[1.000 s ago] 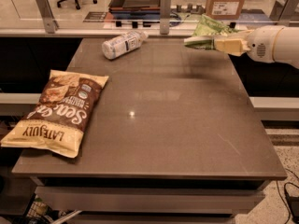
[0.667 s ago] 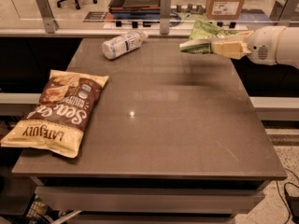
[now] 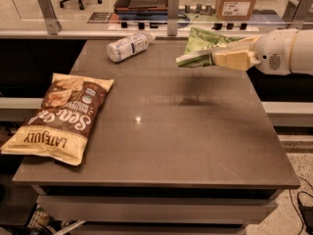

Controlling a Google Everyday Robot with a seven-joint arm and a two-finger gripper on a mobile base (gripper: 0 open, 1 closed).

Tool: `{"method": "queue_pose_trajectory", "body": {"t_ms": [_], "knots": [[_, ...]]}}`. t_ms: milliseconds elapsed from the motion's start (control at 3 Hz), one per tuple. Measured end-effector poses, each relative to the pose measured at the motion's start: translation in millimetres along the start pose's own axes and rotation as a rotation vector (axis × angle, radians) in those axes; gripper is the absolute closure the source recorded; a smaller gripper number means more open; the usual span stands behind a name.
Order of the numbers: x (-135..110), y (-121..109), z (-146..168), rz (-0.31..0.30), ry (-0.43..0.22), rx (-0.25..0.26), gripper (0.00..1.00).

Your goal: Move green jalapeno chip bag near brown chip bag

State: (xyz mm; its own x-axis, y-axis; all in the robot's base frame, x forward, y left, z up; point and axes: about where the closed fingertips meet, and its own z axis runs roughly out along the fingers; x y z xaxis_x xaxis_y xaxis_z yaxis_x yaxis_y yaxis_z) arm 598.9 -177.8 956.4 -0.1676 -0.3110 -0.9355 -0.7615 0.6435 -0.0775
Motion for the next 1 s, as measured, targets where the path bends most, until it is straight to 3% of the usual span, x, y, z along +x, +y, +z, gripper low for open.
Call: {"method": "queue_pose_trajectory", "body": {"t_ms": [1000], "knots": [[28,106,-10,-0.063,-0.017,-0.158,1.00]]}}
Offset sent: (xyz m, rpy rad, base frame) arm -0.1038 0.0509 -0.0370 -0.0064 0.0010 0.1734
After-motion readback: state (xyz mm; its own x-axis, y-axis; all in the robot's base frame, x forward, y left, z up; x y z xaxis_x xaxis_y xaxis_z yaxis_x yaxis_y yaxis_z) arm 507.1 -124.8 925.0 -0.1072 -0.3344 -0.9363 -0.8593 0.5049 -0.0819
